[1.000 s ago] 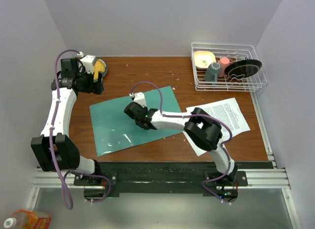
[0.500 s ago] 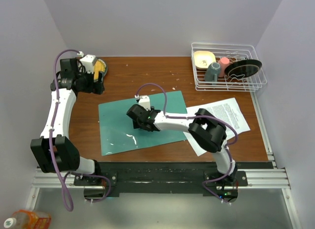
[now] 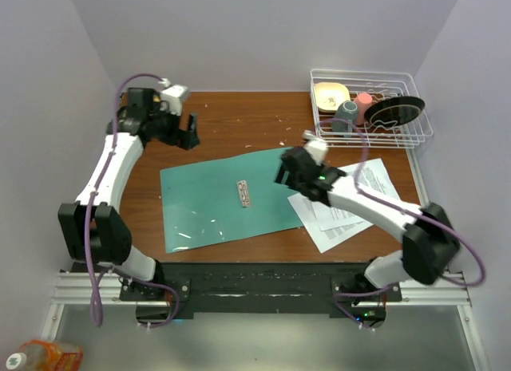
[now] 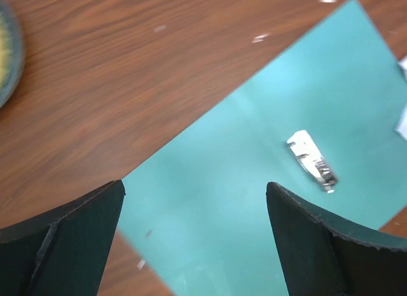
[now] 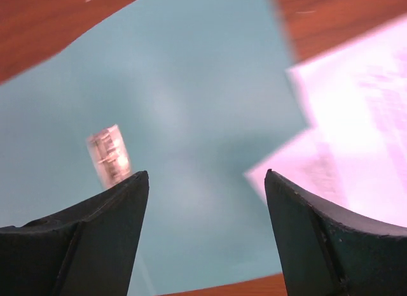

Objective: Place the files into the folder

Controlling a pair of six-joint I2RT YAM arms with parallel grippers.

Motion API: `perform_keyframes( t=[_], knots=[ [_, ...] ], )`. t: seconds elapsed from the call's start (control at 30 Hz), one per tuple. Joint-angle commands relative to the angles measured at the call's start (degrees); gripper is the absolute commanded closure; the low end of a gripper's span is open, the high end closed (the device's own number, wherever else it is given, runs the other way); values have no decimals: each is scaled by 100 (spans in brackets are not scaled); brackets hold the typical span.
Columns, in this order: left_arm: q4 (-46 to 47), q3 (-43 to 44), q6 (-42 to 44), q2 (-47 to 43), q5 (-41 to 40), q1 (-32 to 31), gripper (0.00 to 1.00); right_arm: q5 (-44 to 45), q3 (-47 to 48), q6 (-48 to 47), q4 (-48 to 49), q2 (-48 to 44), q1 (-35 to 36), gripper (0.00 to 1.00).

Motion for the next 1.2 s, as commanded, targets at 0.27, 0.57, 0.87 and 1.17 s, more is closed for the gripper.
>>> perform_keyframes(
  t=[0.27,0.57,0.87,1.17],
  knots=[
    [897,1563,16,2063,159,-2657,0,102,-2076,2285,-1092,-2505,-457,27],
    [1213,2679,7,3426,80,-3449,0,243,-2550,3366,-1804,-2873,-518,29],
    [1284,3646,-63,4516,-201,-3968,0,217,-2849,3710,-1892,-2962,-562,30],
    [1495,3893,-10,4982,-589,-4319,0,-21,-3438,3921,-1514,-3190,-606,31]
  ],
)
